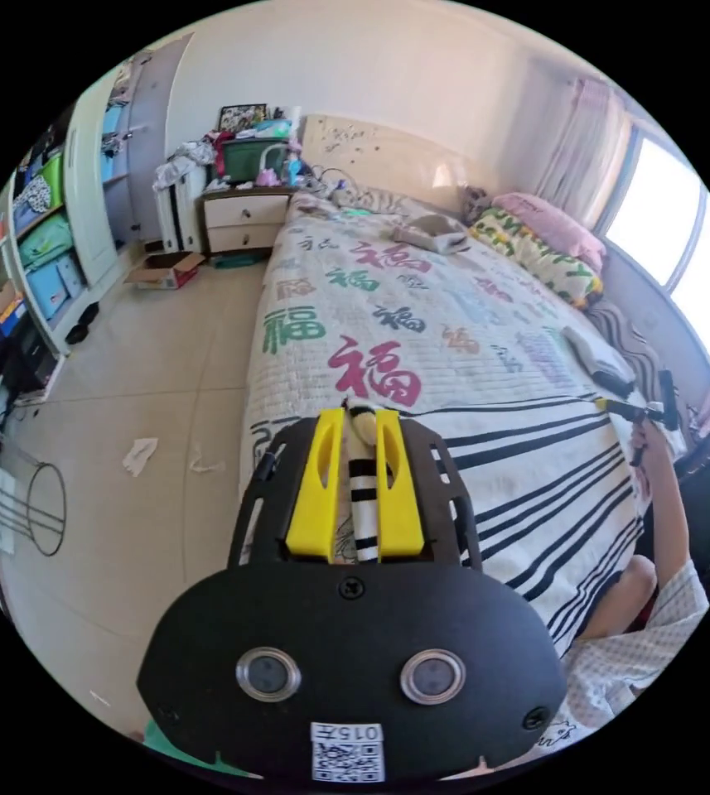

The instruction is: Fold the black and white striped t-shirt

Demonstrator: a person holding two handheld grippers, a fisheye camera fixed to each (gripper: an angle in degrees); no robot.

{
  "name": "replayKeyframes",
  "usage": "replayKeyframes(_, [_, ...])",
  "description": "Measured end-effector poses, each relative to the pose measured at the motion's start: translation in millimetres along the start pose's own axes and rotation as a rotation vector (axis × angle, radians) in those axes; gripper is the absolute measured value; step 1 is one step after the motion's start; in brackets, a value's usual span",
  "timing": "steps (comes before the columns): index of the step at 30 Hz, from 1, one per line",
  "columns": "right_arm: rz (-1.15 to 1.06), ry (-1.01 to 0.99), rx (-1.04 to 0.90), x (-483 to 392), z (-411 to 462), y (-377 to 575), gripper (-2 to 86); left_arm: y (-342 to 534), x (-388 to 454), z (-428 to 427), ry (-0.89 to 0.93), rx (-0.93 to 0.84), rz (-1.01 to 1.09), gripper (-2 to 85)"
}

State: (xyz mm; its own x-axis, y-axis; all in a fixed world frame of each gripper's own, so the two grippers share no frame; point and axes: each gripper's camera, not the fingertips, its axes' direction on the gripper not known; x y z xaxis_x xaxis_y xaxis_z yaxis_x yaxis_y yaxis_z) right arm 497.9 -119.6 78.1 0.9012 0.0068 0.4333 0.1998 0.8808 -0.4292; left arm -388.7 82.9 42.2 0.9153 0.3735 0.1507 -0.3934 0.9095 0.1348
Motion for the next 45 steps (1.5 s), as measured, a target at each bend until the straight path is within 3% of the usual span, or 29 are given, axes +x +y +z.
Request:
replayKeyframes(2, [0.029, -0.029, 0.077, 12, -24, 7, 5.4, 4, 7, -31, 0.004, 0.108, 0.000, 13.3])
replayKeyframes(4, [0.037, -0.103, 0.125, 23, -51, 13, 5.4, 6, 43, -75, 0.130, 0.210, 0.129, 13.3])
replayKeyframes(8, [0.026, -0.168, 0.050, 24, -52, 14, 7.8, 27, 157, -104, 0.335, 0.217, 0.432, 12.9])
replayKeyframes(13, [0.043, -0.214, -0.096, 33, -8, 6, 9.8, 115, 349, -39, 0.500, 0.004, 0.886, 12.0])
replayKeyframes(16, [0.061, -0.289, -0.084, 46, -1, 2, 9.2, 140, 404, 3, 0.460, -0.087, 0.987, 10.8])
replayKeyframes(22, [-0.017, -0.388, -0.065, 52, -11, -8, 2.6, 150, 422, 38, 0.491, -0.114, 0.998, 0.3])
replayKeyframes(26, [-0.033, -0.361, -0.059, 52, -15, -14, 1.3, 153, 420, 38, 0.556, -0.126, 0.978, 0.8])
replayKeyframes(28, [-0.033, -0.358, -0.064, 53, -16, -18, 1.0, 161, 427, 40, 0.482, -0.116, 0.988, 5.3])
replayKeyframes(32, [-0.025, -0.341, -0.068, 52, -15, -21, 0.7, 174, 443, 53, 0.375, -0.111, 1.035, 4.4])
replayKeyframes(40, [-0.031, -0.289, -0.048, 50, -19, -29, -0.1, 164, 412, 40, 0.563, -0.061, 0.920, 0.0])
replayKeyframes(45, [-0.031, -0.259, -0.064, 51, -14, -32, -0.2, 170, 417, 55, 0.572, -0.093, 0.918, 0.8])
